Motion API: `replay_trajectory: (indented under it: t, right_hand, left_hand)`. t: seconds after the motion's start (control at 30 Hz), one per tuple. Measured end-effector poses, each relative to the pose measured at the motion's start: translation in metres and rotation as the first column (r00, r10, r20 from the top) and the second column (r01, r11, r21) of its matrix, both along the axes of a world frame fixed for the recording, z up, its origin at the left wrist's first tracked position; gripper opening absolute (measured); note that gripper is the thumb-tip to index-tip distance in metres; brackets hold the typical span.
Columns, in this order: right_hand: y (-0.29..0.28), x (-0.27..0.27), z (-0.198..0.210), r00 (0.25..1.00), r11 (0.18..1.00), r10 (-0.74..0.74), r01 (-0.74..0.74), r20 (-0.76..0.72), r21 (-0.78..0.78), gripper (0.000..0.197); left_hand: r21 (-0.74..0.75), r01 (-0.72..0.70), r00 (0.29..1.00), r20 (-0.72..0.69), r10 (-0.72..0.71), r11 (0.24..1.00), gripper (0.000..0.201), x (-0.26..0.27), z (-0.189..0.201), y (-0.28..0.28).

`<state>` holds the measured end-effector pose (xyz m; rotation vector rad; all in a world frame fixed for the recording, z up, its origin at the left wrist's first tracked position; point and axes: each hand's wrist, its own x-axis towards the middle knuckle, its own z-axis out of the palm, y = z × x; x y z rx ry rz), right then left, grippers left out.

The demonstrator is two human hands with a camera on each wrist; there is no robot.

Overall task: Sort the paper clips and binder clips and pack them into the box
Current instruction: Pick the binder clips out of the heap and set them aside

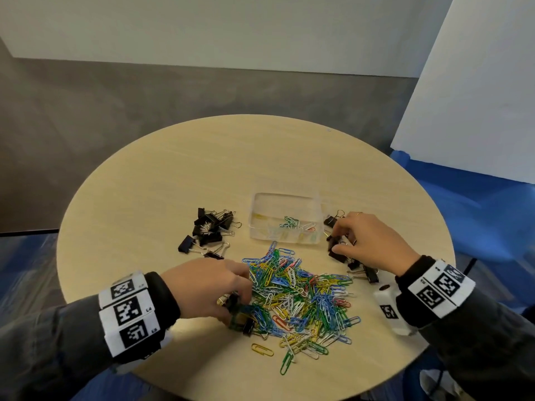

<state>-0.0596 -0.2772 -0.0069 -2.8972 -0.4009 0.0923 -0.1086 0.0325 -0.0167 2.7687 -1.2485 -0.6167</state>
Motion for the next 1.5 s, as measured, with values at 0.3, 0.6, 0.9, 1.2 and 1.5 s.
replay_trajectory:
  t: [0.3,0.6,0.9,1.2,1.5]
  right_hand:
    - [0.065,-0.057,0.011,0.872,0.886,0.462,-0.444,-0.160,0.137,0.023]
    - [0.116,-0.084,-0.011,0.686,0.700,0.709,-0.713,-0.164,0.046,0.039]
    - [0.122,-0.074,-0.013,0.658,0.670,0.741,-0.739,-0.132,0.075,0.021]
    - [0.115,-0.073,-0.011,0.679,0.697,0.710,-0.715,-0.185,0.053,0.022]
    - [0.116,-0.068,-0.013,0.698,0.726,0.688,-0.669,-0.201,0.159,0.025]
  left_hand:
    - [-0.047,-0.030,0.999,-0.026,0.028,0.998,0.029,0.003,0.000,0.000]
    - [-0.111,-0.218,0.973,0.046,0.224,0.970,0.029,0.037,0.025,0.027]
    - [-0.014,-0.272,0.962,0.028,0.272,0.962,0.025,0.051,0.009,0.039]
    - [0.071,-0.335,0.929,0.188,0.317,0.939,0.028,0.054,0.001,0.035]
    - [-0.076,-0.287,0.927,0.227,0.297,0.955,0.028,0.043,0.012,0.024]
